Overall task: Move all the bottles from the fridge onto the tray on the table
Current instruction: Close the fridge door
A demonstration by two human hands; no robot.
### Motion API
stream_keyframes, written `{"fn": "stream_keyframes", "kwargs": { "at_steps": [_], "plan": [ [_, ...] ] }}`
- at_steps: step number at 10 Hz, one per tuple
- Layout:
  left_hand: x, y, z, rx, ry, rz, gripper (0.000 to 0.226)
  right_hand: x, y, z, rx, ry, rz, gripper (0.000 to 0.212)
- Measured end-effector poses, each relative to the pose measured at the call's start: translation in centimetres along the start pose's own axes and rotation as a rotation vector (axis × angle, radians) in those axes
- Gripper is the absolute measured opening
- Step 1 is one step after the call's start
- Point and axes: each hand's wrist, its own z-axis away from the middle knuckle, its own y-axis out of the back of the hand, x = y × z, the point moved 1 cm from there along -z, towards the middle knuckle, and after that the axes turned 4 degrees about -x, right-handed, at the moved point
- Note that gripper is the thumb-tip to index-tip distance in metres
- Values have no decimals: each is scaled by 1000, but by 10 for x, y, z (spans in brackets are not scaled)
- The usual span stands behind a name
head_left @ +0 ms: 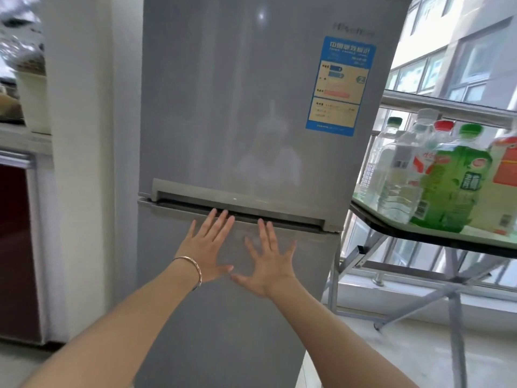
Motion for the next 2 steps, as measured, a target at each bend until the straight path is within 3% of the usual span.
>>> {"fn": "stream_keyframes", "kwargs": {
  "at_steps": [2],
  "plan": [
    [1, 31, 0, -186, 8, 43, 108, -1, 21, 3, -72, 52, -79, 92]
  ]
}}
